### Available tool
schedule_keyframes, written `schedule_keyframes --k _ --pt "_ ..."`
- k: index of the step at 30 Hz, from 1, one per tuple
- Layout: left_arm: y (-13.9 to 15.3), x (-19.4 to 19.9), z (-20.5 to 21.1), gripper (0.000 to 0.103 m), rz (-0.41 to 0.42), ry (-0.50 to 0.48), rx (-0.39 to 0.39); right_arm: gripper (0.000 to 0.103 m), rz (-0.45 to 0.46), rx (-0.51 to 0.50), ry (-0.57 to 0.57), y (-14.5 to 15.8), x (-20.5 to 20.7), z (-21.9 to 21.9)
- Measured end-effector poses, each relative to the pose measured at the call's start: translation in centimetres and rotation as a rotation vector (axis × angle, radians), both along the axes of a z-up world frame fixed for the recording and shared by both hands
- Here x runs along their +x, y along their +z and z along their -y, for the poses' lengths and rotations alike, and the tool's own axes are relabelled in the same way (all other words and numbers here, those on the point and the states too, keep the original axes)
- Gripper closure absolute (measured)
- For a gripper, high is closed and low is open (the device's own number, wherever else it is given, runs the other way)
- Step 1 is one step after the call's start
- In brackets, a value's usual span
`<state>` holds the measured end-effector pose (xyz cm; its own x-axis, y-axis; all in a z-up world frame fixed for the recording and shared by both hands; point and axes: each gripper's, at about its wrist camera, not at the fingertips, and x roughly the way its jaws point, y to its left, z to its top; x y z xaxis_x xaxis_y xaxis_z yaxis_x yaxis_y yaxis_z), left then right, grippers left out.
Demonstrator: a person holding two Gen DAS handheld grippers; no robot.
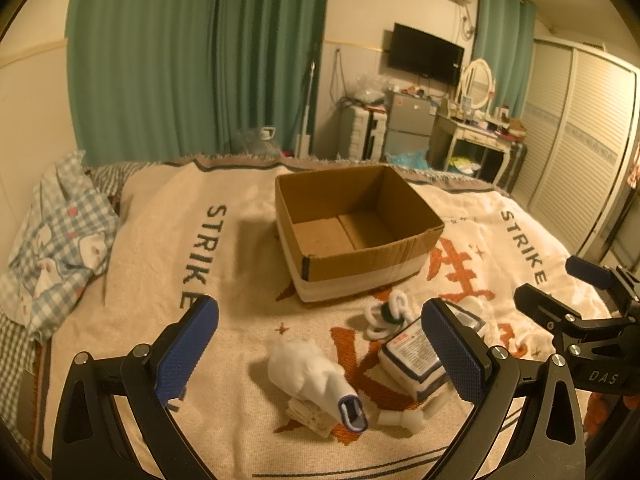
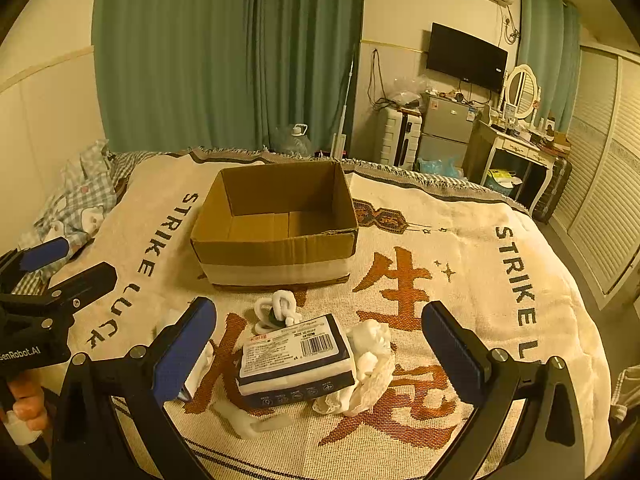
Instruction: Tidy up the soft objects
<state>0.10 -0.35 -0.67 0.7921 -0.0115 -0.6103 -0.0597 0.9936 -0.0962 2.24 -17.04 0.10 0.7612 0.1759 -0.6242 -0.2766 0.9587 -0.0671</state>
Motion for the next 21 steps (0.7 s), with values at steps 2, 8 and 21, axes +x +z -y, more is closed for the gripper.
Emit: schedule_keyframes --k 2,8,21 --pt "-0.3 -0.2 0.2 0.000 0.003 -0.001 0.002 0.000 0.001 -0.001 0.002 0.0 0.0 -0.1" --pt "-0.2 -0.2 0.2 0.000 0.010 0.003 -0.002 0.000 0.008 -0.004 0.008 0.1 -0.2 -0.2" --pt "-1.8 1.0 -1.3 0.000 -0.071 0.032 0.023 0.000 -0.104 -0.158 0.113 -5.0 0.7 -2.9"
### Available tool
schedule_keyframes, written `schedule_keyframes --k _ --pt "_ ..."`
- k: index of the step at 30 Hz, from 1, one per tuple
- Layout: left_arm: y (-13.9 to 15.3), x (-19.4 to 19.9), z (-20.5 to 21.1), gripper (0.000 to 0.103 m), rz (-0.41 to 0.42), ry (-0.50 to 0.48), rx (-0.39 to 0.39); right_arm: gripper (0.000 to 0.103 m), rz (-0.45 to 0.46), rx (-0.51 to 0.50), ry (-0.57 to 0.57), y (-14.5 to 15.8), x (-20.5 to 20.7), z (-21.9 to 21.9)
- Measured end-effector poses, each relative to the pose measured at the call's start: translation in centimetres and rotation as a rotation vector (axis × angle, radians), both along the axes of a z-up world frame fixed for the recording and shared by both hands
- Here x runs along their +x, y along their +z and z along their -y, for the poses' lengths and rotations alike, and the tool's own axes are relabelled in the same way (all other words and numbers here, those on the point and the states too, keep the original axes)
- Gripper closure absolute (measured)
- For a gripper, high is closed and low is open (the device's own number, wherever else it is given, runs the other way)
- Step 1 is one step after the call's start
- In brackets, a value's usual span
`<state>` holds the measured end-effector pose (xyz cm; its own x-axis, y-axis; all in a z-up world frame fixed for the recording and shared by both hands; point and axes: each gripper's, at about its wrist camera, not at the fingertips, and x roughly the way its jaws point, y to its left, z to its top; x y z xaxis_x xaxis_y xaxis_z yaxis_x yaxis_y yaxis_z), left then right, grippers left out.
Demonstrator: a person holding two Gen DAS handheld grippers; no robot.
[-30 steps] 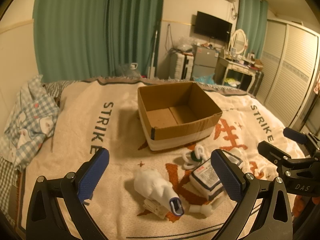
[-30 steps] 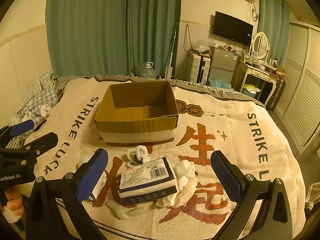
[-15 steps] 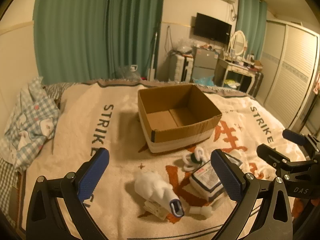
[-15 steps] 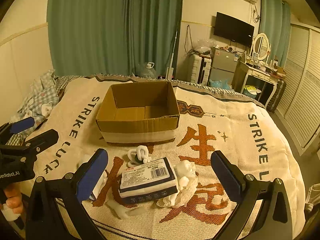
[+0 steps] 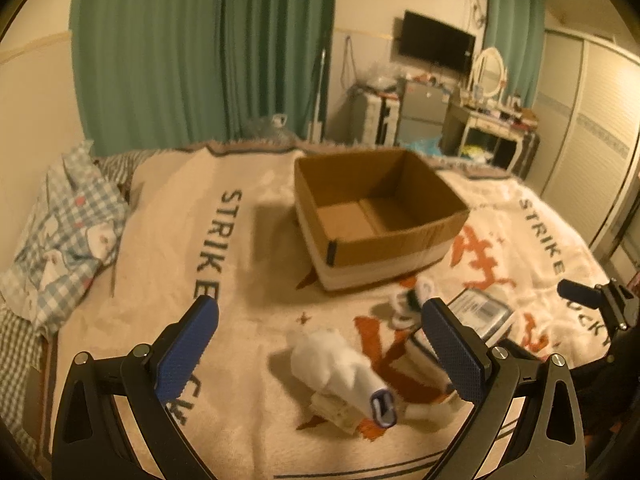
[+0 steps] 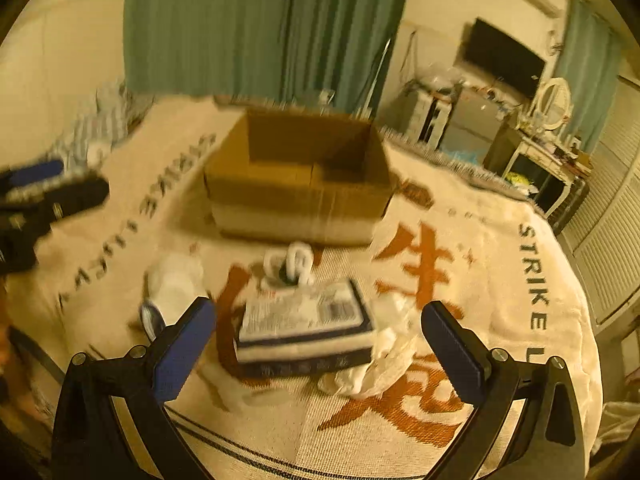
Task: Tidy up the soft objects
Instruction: 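Grasp the white rolled sock with left tool while right tool grasps the white-and-navy package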
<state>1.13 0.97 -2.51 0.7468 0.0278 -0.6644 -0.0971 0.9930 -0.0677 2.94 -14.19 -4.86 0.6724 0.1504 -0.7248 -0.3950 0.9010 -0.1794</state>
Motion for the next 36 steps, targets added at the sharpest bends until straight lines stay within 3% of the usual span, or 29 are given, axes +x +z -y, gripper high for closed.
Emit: schedule_keyframes --k 10,15,20,24,29,31,33,36 --pt "-5.5 2.0 -0.8 0.001 -0.166 0.017 -0.017 0.001 -0.099 -0.105 0.097 -6.7 2.1 -3.1" --pt "-8.9 3.2 -0.5 0.001 -0.259 0.015 -0.034 0.004 -0.174 -0.146 0.075 -9.9 3.8 -2.4" --pt "-11.5 4.1 -0.5 0.002 -0.326 0.005 -0.084 0.009 -0.174 -0.127 0.078 -10.3 4.8 -1.4" --pt "-12.6 4.4 0.1 0.007 -0.347 -0.025 -0.101 0.022 -0.179 -0.100 0.100 -9.7 4.9 -1.4" --pt "-13.1 5.0 0.2 0.030 -0.344 -0.073 -0.134 0.047 -0.192 -0.056 0.134 -8.6 4.8 -1.5" --pt "-13.0 5.0 0.4 0.035 -0.327 -0.093 -0.100 0.057 -0.192 -0.041 0.135 -8.0 4.9 -1.3" --pt "-13.1 4.9 0.5 0.038 -0.323 -0.113 -0.074 0.061 -0.188 -0.025 0.127 -7.3 4.8 -1.1" --pt "-12.6 4.7 0.1 0.045 -0.316 -0.111 -0.099 0.066 -0.170 0.000 0.112 -5.8 4.5 -0.7"
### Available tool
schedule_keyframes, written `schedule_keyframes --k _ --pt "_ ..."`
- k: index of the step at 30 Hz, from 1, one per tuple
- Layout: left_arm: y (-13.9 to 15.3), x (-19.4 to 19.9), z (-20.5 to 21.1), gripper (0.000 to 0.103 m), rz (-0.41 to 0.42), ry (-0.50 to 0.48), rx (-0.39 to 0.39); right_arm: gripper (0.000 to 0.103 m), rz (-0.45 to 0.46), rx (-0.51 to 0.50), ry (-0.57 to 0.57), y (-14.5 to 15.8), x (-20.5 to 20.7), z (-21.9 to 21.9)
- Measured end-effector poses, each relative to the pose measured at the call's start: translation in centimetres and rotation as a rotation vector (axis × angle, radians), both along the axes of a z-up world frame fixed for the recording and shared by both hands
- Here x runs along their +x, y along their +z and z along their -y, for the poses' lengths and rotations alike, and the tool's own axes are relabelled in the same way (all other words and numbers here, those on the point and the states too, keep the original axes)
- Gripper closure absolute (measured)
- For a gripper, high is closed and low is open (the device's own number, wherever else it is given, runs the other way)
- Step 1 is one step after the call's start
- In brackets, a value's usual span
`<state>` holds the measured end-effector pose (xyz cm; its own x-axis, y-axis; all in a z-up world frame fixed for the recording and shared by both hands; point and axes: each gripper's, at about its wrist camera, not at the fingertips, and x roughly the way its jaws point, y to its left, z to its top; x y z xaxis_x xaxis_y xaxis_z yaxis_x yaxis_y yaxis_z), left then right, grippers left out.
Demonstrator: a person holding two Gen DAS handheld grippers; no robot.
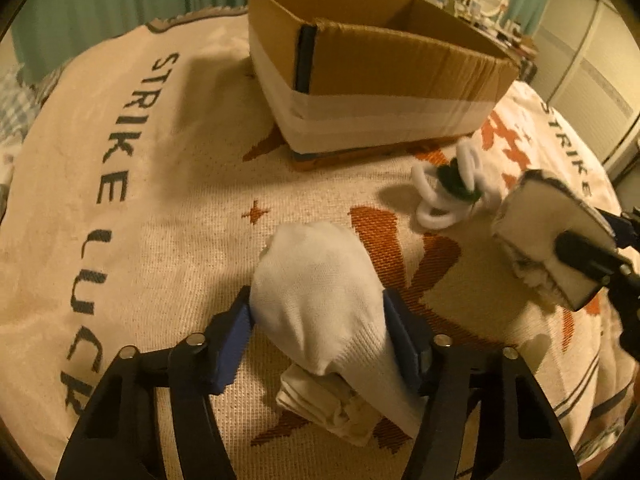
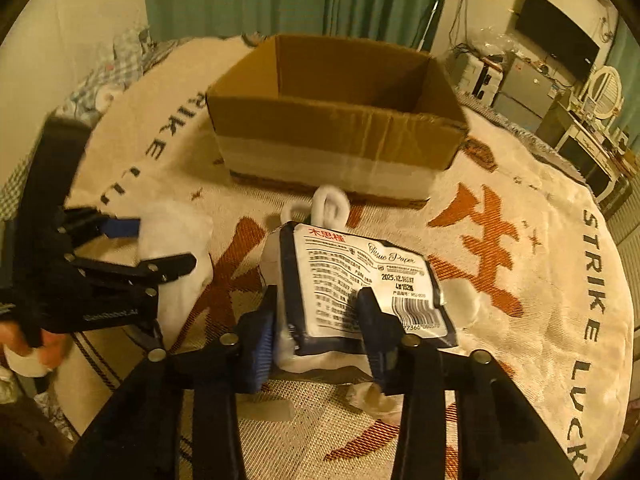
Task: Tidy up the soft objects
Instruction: 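Grasp the white rolled sock with left tool while right tool grasps the white-and-navy package, then carry the sock and package to the box and open both tools inside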
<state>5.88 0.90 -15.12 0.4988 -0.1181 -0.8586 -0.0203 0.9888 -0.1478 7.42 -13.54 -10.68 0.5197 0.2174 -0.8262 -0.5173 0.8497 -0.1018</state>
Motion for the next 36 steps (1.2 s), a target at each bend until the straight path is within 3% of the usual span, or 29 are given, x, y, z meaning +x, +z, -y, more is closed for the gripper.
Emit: schedule_keyframes --k 3,8,14,19,24,29,36 --pt "1.1 -0.5 -0.2 0.048 0.015 -0.005 -0.047 0.068 0.028 0.027 -0.015 2.1 -0.5 0.3" --pt "3.5 -1.5 0.4 0.053 0.063 -0.039 -0.051 0.069 0.124 0.069 -0.016 6.3 -2.1 0.5" --pt "9.4 -2.4 0.4 0.053 0.210 -0.065 -0.060 0.069 0.196 0.151 -0.034 10.8 -2.1 0.8" --pt "13.9 -0.1 -0.2 0.053 0.299 -0.065 -0.050 0.069 0.280 0.193 -0.004 14.0 0.1 -0.1" --pt "16.7 4.0 -0.1 0.053 0.366 -0.069 0.014 0.069 0.335 0.173 0.048 15.4 3.5 -1.9" --pt "16.1 9.1 -0.3 0.053 0.359 -0.055 0.055 0.069 0.343 0.184 0.065 15.0 9.2 -3.0" --pt "12.0 15.0 0.4 0.053 0.282 -0.049 0.091 0.069 0.275 0.230 0.079 10.5 16.3 -4.2"
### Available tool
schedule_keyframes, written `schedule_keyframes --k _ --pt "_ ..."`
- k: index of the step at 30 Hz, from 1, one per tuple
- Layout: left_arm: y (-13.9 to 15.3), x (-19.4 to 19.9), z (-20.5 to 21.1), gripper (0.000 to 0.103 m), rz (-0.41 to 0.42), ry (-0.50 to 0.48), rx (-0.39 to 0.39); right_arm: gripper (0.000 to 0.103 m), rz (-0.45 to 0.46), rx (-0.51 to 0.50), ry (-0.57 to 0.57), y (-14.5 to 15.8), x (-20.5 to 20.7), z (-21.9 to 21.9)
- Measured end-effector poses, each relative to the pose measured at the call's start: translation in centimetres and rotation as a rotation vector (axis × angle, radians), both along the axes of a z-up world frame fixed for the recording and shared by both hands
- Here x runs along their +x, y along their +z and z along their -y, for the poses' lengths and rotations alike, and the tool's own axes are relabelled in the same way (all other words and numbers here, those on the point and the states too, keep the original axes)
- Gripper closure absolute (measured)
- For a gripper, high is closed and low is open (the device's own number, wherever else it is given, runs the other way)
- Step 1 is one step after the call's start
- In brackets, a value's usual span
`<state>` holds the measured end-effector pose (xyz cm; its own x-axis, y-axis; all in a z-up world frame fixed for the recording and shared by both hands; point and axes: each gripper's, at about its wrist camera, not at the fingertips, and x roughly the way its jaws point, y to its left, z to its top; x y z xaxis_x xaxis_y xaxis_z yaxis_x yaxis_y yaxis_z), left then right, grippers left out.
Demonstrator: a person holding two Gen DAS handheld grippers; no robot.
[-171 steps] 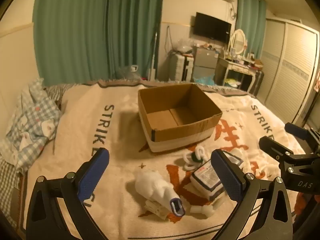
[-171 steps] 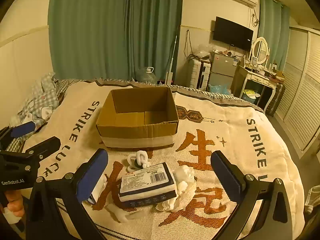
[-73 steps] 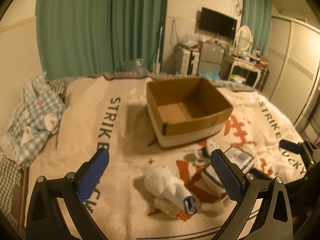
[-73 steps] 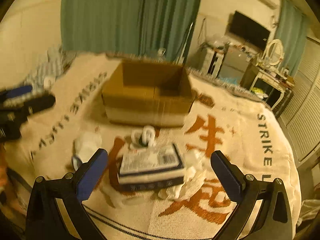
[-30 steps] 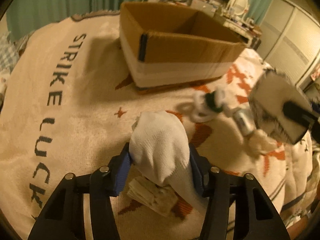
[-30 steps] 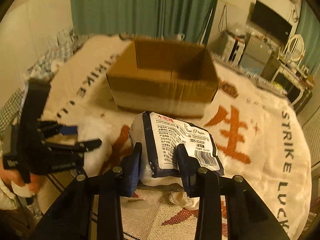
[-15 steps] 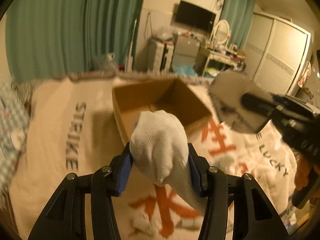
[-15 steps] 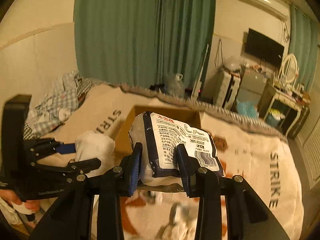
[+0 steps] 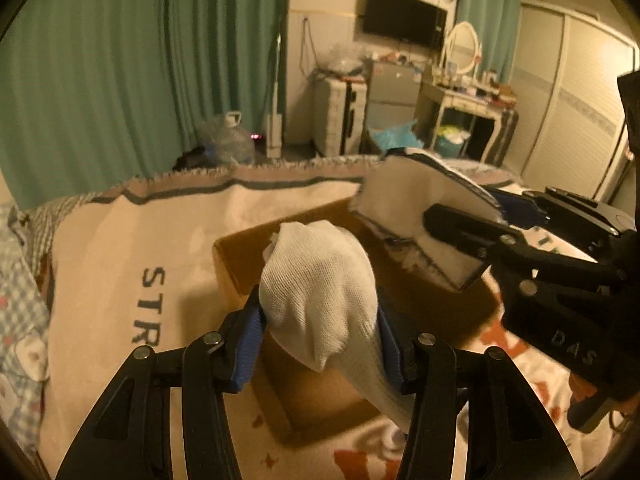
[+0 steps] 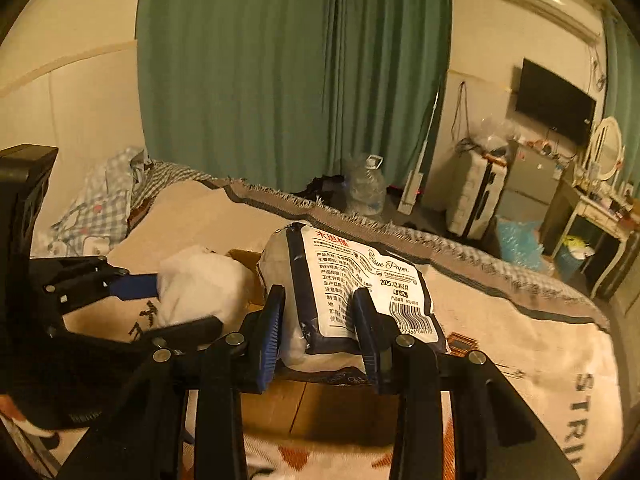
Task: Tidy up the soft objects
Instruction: 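Carry the sock and package to the box and open both tools inside, then grasp the white fuzzy hair ties with left tool while right tool grasps the lace cloth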
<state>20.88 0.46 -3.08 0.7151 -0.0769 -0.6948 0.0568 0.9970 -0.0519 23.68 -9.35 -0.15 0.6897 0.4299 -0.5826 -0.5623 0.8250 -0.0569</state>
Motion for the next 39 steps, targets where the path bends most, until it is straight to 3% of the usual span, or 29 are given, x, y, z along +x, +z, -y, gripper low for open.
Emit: schedule_keyframes --k 5,8,12,17,20,24,27,31,35,39 --pt "-2.2 1.5 0.1 0.049 -0.043 0.019 -0.002 0.066 -0.062 0.035 0.033 -3.1 2.3 -0.4" --pt "-2.7 1.7 0.0 0.039 -0.069 0.021 -0.030 0.056 -0.124 0.070 0.015 -4.5 3.4 -0.3" --pt "-1.4 0.9 0.4 0.022 -0.037 0.050 0.034 0.038 -0.169 0.129 -0.013 -4.0 3.7 1.1" --pt "2.5 -1.6 -0.1 0.022 0.030 0.092 0.030 0.035 -0.105 0.149 -0.036 1.0 1.6 2.6" --pt "5.8 -4.0 -0.3 0.022 0.080 0.104 0.014 0.034 -0.036 0.130 -0.052 5.6 -1.1 3.6" --pt "9.3 -7.5 0.4 0.022 0.135 0.104 0.003 0.024 0.023 0.105 -0.073 10.2 -4.9 5.5" --pt "10.0 -9.4 0.9 0.008 0.156 0.104 -0.023 0.020 0.037 0.058 -0.098 11.4 -8.4 7.4" --pt "9.1 -11.1 2.3 0.008 0.143 0.087 -0.013 0.006 0.012 0.030 -0.148 10.2 -11.4 10.1" --pt "6.6 -12.3 3.4 0.008 0.120 0.083 -0.013 0.006 -0.067 -0.015 -0.170 6.1 -12.7 12.2" --pt "2.2 -12.4 4.0 0.008 0.054 0.098 -0.016 0.006 -0.149 -0.089 -0.184 0.9 -12.5 13.3"
